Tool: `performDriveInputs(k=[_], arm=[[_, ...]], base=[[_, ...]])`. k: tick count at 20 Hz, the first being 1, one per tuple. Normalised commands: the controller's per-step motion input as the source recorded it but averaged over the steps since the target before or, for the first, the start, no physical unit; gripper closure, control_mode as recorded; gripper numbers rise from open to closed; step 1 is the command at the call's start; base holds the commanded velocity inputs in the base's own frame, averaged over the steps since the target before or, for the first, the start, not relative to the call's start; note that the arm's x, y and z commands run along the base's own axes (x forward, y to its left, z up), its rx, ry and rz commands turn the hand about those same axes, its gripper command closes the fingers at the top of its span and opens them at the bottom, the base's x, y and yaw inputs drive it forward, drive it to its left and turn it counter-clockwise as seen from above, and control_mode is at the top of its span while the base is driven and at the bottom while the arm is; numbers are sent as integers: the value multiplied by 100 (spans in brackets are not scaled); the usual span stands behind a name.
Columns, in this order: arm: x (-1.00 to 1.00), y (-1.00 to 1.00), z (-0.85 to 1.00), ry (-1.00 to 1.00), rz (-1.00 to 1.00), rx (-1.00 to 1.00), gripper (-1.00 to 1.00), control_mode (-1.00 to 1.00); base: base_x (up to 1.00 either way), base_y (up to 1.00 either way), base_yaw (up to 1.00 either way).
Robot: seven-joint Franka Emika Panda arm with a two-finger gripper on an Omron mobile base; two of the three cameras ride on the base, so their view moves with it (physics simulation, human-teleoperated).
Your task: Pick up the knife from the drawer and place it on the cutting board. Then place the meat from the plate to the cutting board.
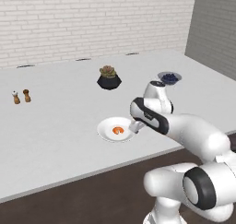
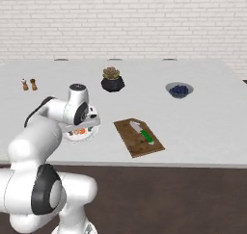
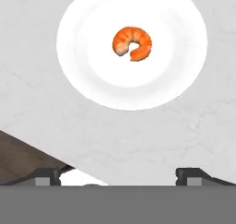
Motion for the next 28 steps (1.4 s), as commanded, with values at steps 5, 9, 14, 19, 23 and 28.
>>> performDriveInputs(k=[5, 9, 14, 19, 23, 28], arm=[[57, 98, -13, 17, -4, -3, -100, -100], [42, 31, -29, 12, -7, -5, -100, -100], [29, -2, -16, 0, -12, -5, -100, -100], [59, 0, -47, 0, -9, -2, -100, -100], [71, 0, -53, 1, -7, 0, -100, -100], [67, 0, -29, 0, -4, 0, -100, -100]], base=[[0, 0, 0], [0, 0, 0], [0, 0, 0], [0, 0, 0], [0, 0, 0], [0, 0, 0]])
